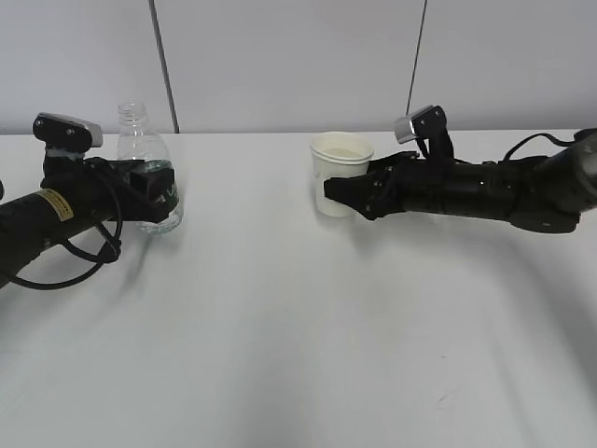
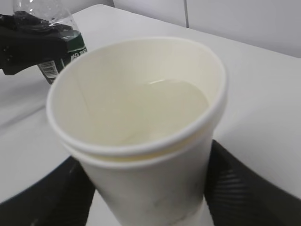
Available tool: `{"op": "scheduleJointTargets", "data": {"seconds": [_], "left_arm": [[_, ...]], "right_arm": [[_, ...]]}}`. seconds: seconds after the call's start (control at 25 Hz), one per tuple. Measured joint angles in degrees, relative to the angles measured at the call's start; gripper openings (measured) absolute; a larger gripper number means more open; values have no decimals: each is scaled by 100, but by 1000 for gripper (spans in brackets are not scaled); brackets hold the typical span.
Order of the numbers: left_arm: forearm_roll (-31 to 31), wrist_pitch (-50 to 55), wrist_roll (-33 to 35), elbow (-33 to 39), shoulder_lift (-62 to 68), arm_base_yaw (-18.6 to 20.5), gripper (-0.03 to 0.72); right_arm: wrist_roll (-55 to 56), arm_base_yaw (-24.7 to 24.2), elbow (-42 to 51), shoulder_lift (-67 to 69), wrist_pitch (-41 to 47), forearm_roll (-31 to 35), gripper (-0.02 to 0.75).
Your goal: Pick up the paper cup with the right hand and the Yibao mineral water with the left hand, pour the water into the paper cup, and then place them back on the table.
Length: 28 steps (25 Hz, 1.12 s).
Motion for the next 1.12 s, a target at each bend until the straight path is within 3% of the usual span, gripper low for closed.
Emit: {"op": "scheduleJointTargets", "data": {"seconds": [0.24, 1.12], "left_arm": [[-3, 2, 2, 0, 0, 0, 323], [-41, -179, 27, -29, 113, 0, 323]], "right_arm": [[-527, -292, 328, 0, -20, 126, 523], [-2315, -561, 1331, 40, -404, 1959, 522]]}}
